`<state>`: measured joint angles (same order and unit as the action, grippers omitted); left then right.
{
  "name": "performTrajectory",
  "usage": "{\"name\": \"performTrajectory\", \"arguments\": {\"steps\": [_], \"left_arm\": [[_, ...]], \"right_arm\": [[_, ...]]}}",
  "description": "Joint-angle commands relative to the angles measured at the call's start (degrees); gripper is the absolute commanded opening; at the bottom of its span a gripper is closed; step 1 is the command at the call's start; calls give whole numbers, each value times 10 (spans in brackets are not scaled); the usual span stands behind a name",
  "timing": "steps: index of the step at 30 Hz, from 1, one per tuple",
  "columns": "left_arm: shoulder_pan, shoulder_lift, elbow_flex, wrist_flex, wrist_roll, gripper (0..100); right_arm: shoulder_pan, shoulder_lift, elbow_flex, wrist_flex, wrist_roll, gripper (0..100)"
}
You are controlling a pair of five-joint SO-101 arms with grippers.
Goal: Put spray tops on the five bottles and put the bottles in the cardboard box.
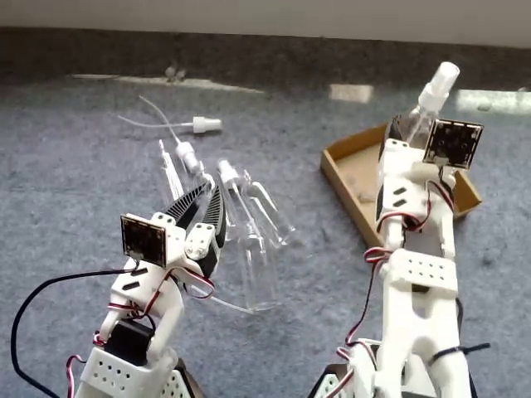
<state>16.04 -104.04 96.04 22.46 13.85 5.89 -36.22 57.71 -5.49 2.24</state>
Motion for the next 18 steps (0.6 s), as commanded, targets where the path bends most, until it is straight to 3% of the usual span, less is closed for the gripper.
{"name": "performTrajectory", "arguments": {"steps": [1, 12, 18], "left_arm": [[-5, -7, 9, 3, 5, 5], [-5, -7, 9, 3, 5, 5], [-5, -7, 9, 3, 5, 5]], "right_arm": [[7, 49, -43, -87, 5, 88], [15, 326, -111, -306, 10, 88], [36, 443, -206, -326, 6, 88]]}}
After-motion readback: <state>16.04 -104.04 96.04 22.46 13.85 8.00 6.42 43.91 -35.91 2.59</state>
